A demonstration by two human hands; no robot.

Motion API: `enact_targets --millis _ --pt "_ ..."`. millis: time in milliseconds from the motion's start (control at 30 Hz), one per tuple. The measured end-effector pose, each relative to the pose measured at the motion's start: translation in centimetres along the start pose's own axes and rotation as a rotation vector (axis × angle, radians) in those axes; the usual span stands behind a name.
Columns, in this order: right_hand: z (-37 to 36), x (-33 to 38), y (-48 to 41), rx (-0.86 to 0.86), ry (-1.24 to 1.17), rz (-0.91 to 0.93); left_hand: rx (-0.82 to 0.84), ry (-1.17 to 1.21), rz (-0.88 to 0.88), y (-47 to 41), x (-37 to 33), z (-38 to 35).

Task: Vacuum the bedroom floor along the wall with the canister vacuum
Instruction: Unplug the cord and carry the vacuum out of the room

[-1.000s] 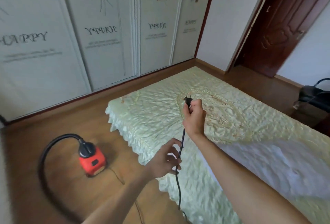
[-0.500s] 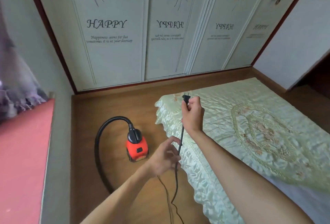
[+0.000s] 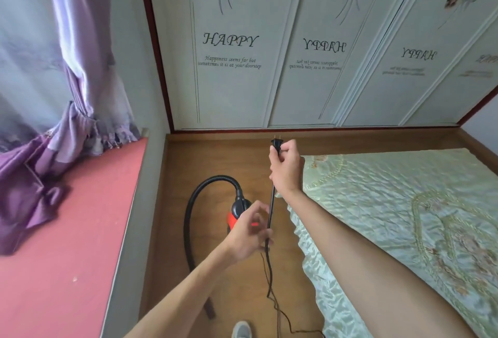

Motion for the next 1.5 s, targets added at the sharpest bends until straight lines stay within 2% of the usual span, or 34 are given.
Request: enact_targets --millis 367,667,800,1067,1500 --pt "-4.6 -4.6 -9.9 0.077 -0.091 0.016 -0.187 -0.052 0.063 -9.0 0.8 1.0" --pt "-7.7 -10.2 -19.6 0.161 -0.072 -0.014 -0.251 -0.166 0.177 -19.1 1.8 0.8" --pt "-8.5 -11.1 -21.2 0.227 -0.058 0.049 -0.256 -0.161 0.226 -21.2 2.2 0.8" --pt "-9.8 -12.1 -23.7 0.226 0.000 0.084 -0.255 -0.100 0.233 -24.4 4.0 2.0" --pt "-17.6 -15.2 -24.2 0.248 0.076 -0.095 -0.199 -0.123 0.249 -26.5 11.0 8.8"
Point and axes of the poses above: each hand's wrist, its own y-axis away from the middle knuckle, its own z-axis out of the back of the hand, x = y × z, the point moved 1 cm from there along -y, towards the middle knuckle, and after that the axes turned 7 degrees about -z, right-handed, at the moved point
